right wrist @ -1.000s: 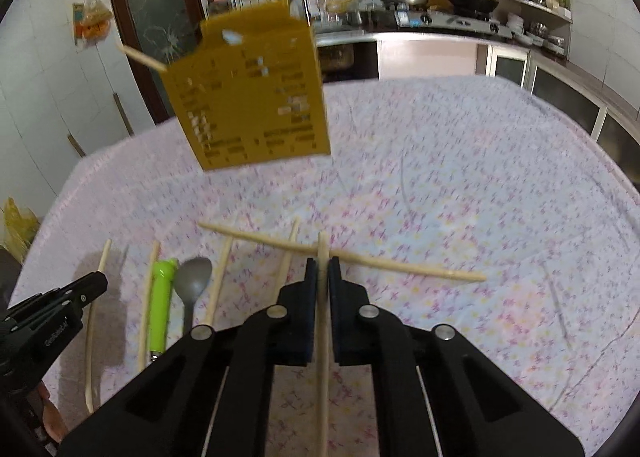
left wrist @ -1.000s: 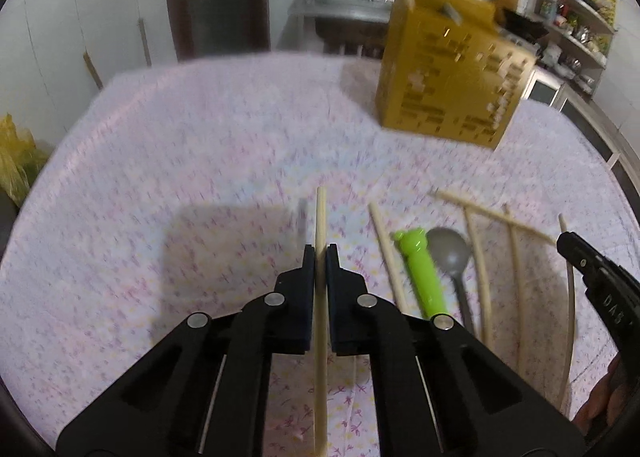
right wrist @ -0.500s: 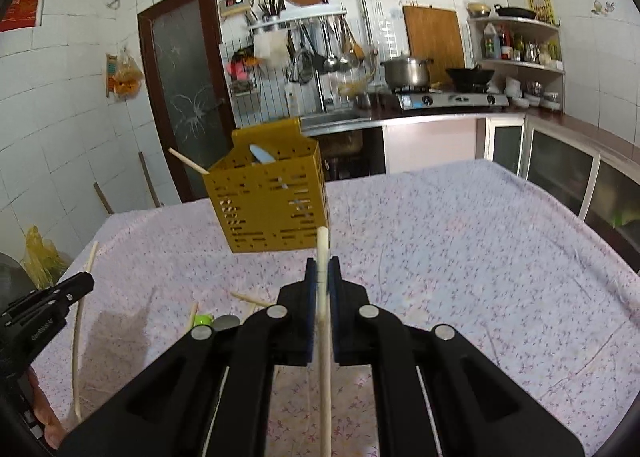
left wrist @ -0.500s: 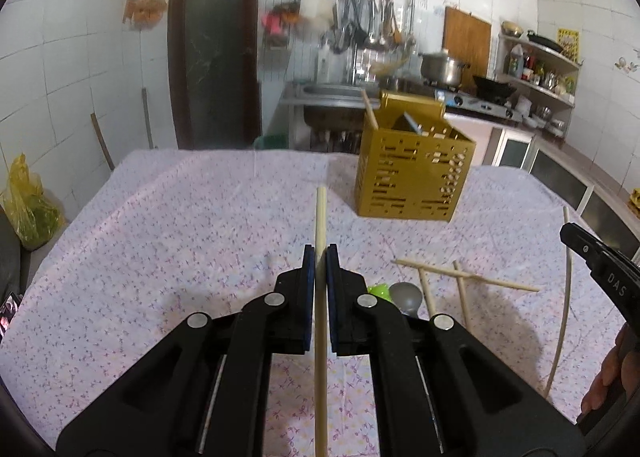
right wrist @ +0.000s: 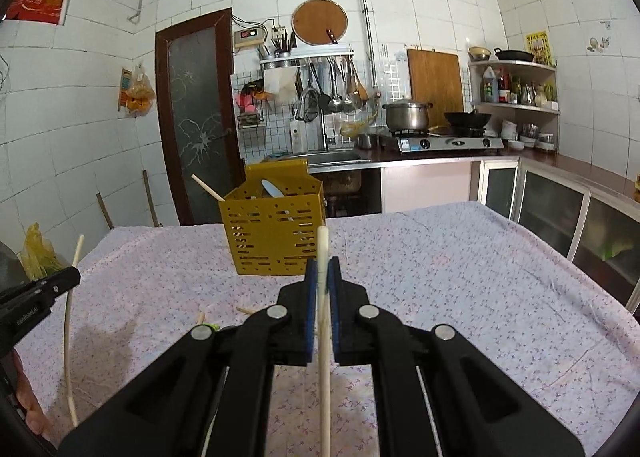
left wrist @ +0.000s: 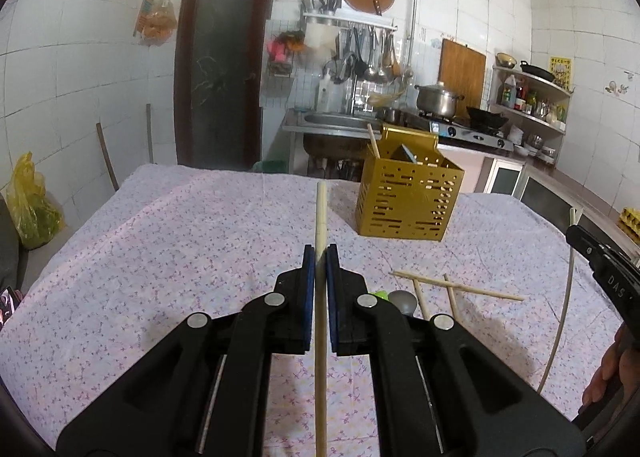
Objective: Organize utensils
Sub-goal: 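Lift both held chopsticks upright and carry them over the yellow holder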
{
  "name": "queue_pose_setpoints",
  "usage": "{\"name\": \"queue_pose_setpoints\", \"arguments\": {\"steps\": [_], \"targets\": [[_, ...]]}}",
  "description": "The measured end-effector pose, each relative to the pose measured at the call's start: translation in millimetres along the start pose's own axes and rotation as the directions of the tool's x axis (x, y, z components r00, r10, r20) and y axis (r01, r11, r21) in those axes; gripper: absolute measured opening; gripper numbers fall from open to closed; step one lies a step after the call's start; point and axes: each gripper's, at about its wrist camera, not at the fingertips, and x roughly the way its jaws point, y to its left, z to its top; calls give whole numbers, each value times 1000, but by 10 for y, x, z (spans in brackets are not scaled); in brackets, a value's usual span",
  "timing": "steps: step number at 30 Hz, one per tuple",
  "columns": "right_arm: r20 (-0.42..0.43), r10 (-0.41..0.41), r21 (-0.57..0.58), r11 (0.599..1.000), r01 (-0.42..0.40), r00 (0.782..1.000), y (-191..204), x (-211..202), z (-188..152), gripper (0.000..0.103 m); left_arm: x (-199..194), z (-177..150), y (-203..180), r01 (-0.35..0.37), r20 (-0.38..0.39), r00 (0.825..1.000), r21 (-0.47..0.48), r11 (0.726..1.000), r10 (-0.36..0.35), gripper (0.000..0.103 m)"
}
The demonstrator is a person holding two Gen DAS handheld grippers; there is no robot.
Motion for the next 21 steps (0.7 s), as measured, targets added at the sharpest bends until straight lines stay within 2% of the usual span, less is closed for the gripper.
{"name": "queue_pose_setpoints", "arguments": {"steps": [15,21], "targets": [[14,-2,8,1000,2,1000,2,-62,27,6,-119,111,-40,11,52,999,15,1000,-12,4],[68,8,18,1000,-9,998,-29,-42,329,6,-39,457,-145,42,95,995,6,999,-42,4]]}}
